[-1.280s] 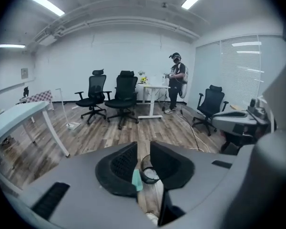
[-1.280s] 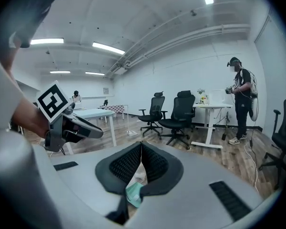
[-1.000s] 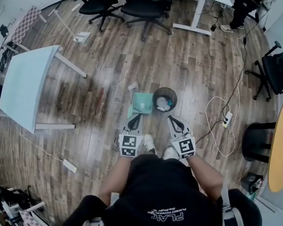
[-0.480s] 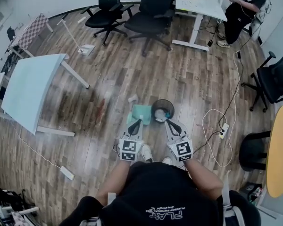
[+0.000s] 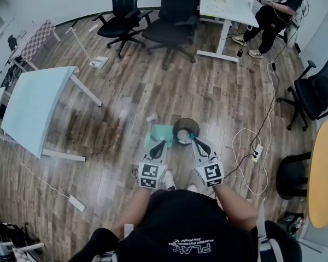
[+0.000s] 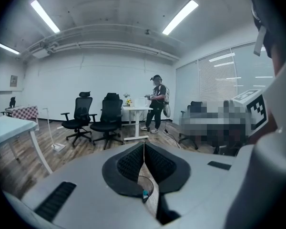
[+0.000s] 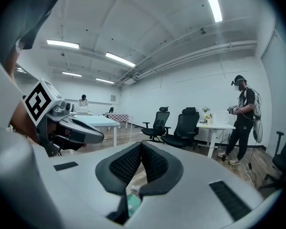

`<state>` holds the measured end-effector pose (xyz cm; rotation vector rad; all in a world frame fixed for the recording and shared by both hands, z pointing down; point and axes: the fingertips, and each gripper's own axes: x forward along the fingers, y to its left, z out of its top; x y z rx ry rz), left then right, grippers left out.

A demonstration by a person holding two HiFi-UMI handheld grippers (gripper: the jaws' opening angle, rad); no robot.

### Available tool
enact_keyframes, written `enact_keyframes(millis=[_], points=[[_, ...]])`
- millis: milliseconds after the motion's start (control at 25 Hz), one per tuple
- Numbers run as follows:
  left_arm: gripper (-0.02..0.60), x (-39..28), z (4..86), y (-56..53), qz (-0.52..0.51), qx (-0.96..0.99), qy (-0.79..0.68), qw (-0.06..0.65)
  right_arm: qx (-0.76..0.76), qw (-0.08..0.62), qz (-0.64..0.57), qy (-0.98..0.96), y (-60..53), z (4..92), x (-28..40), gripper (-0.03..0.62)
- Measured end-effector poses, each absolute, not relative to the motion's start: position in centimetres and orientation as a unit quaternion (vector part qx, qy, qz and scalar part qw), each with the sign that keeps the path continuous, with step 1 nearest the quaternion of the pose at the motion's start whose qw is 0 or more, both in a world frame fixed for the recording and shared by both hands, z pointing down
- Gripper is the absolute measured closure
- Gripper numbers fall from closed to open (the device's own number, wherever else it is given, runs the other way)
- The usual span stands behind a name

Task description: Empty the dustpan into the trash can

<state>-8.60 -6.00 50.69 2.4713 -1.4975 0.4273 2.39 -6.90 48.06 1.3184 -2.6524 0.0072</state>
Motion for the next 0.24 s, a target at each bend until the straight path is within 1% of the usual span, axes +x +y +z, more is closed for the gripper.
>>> enact_keyframes(millis=[240], points=[[0.557, -8.43, 51.03, -5.99, 0.149, 0.839, -0.511, 0.114, 0.448, 0.090, 0.002, -0.889, -6.82, 48.50, 3.18, 0.571]])
